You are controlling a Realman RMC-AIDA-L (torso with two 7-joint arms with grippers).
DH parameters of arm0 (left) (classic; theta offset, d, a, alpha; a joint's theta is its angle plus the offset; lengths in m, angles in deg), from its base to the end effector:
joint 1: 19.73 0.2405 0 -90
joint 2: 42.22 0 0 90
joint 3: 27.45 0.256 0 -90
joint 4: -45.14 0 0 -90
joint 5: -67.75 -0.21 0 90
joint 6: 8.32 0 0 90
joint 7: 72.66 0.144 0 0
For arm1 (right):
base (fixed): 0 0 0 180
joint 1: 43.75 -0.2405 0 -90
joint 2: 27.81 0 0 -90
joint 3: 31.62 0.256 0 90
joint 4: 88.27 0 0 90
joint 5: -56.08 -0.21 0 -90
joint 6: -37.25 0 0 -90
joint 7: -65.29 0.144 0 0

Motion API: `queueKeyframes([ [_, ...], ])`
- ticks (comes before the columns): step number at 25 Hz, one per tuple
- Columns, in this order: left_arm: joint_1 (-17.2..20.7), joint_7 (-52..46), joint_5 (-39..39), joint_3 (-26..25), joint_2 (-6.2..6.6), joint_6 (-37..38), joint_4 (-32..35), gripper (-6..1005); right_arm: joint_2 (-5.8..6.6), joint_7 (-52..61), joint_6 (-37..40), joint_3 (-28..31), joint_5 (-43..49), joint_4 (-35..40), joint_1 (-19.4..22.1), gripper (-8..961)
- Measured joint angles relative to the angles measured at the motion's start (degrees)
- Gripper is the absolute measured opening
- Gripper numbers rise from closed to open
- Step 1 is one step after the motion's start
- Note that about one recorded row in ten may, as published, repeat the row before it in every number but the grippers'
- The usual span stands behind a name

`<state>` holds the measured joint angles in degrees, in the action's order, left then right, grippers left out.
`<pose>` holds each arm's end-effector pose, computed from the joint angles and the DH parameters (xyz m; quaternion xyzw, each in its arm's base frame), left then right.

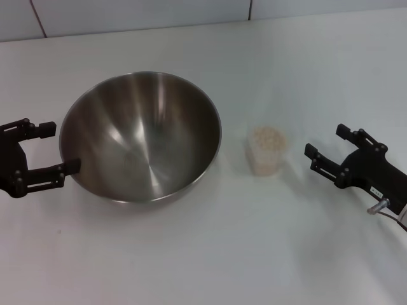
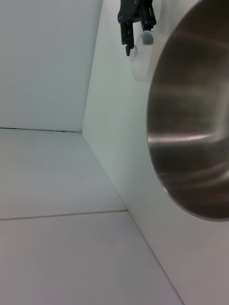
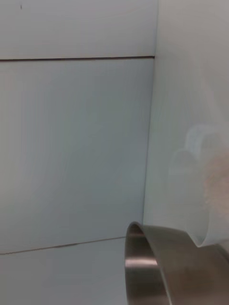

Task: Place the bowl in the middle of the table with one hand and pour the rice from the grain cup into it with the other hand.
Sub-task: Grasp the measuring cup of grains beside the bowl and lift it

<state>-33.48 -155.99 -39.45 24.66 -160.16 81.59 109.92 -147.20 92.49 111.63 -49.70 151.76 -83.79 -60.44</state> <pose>-0.2759 0.2943 0.0580 -0.9531 -0.1458 -0.1696 0.2039 0.3658 0.2485 -0.0399 -0.8137 0.2564 0.2634 0.4503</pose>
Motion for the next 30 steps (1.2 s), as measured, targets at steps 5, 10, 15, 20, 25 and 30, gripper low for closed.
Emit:
queueKeyframes([
  [5,-0.2,-0.1,-0.1,0.1,-0.01,-0.2,0.0,806,-0.04,0.0,-1.5,0.0,0.0,-0.1,-1.3,816],
  [10,-0.2,-0.2,-0.2,0.2,-0.01,-0.2,0.0,806,-0.05,0.0,-2.5,0.0,0.0,-0.2,-3.0,816],
  [15,-0.4,-0.2,-1.0,0.1,-0.01,-0.2,0.0,805,-0.05,0.0,-3.5,0.1,0.0,-0.4,-4.6,816],
  [20,-0.7,-0.4,-1.6,0.5,-0.08,-0.2,0.0,805,-0.05,0.0,-4.3,0.1,-0.1,-0.5,-5.8,816],
  [25,-0.7,-0.3,-1.6,0.4,-0.1,-0.3,0.0,804,-0.05,0.0,-4.4,0.3,-0.3,-0.5,-6.7,815],
  [30,-0.6,-0.1,-1.6,0.1,-0.1,-0.3,0.0,804,-0.04,0.0,-4.3,0.3,-0.4,-0.5,-7.3,815],
])
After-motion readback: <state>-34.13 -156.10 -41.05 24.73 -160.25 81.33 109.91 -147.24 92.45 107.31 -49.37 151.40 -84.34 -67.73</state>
